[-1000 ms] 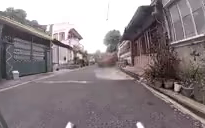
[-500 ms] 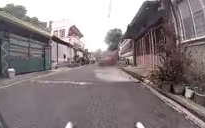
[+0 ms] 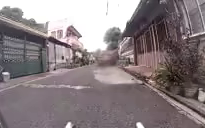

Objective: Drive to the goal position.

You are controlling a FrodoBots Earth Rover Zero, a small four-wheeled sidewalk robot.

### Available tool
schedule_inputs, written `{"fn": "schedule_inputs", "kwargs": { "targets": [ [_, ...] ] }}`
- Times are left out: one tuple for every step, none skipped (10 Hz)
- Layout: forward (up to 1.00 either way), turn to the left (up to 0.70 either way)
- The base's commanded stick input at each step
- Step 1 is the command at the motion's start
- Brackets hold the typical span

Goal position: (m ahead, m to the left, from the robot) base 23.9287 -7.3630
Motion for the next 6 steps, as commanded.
{"fn": "schedule_inputs", "kwargs": {
  "targets": [
    [0.7, 0.0],
    [0.7, 0.0],
    [0.7, 0.0],
    [0.7, 0.0],
    [0.7, 0.0],
    [0.7, 0.0]
  ]
}}
